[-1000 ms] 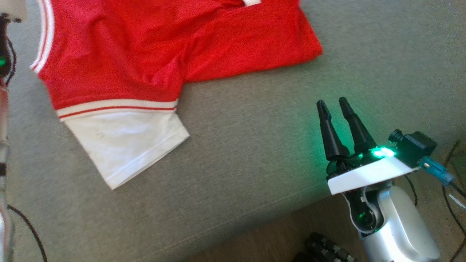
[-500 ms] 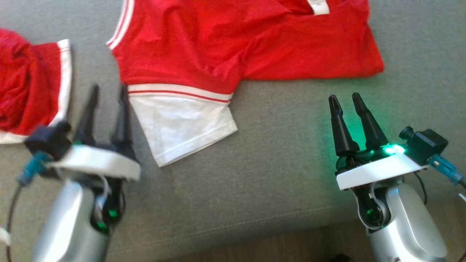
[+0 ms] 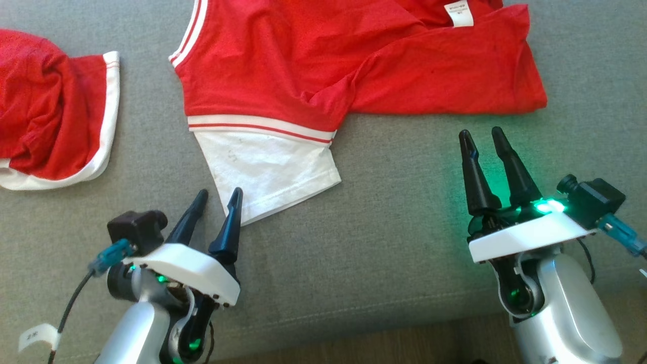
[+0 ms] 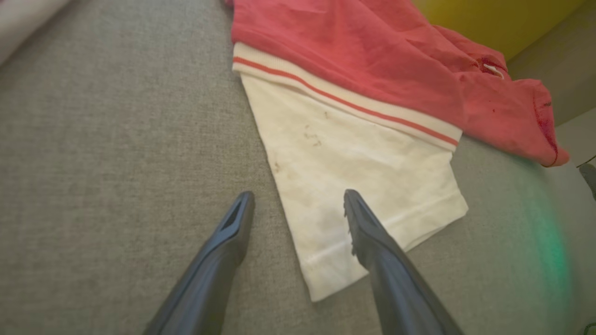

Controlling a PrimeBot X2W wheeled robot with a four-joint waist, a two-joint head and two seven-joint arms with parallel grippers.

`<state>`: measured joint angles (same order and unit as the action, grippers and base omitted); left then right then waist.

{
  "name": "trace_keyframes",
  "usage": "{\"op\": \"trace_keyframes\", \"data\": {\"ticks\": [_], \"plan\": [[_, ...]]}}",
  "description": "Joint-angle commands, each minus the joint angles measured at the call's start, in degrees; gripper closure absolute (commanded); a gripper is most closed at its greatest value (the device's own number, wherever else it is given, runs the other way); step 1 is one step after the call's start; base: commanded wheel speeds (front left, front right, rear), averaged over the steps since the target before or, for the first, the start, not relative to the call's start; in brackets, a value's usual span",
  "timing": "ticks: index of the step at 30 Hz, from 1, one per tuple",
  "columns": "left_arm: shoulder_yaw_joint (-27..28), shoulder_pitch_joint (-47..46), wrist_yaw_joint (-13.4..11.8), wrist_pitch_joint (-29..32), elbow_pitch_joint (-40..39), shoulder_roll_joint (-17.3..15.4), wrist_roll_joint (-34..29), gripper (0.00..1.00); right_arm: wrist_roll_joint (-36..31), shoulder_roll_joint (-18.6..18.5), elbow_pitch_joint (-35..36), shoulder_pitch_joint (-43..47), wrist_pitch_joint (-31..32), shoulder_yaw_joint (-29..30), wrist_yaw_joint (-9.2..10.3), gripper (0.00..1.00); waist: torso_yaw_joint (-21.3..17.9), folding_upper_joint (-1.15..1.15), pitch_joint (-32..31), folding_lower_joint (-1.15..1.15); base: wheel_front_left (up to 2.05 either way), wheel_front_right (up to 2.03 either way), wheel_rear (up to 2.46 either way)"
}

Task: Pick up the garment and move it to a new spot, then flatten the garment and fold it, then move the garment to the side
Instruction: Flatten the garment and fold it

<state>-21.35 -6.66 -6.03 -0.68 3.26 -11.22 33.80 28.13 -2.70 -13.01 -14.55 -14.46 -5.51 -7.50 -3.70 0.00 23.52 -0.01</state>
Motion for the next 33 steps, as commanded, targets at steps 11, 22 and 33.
{"op": "trace_keyframes", "data": {"ticks": [11,22,33], "plan": [[-1.5,5.5,-4.4,10.2,-8.6,-2.5,-0.1,0.0,-0.4,-0.2,2.4,-0.6,-0.5,-0.4,0.01,0.0,0.8,0.0,1.0,0.01,0.0,0.0,0.0],[-1.8,4.3,-4.9,10.8,-8.0,-2.6,-0.2,0.65,-0.2,-0.2,2.4,-1.0,-0.5,0.1,0.01,0.0,1.0,0.0,0.8,0.01,0.0,0.0,0.0],[-2.1,0.8,-2.5,5.5,-4.4,-1.1,-0.8,1.0,-1.0,-0.2,2.3,-0.7,-0.5,1.5,0.01,0.0,2.1,0.0,0.8,0.01,0.0,0.0,0.0]]}}
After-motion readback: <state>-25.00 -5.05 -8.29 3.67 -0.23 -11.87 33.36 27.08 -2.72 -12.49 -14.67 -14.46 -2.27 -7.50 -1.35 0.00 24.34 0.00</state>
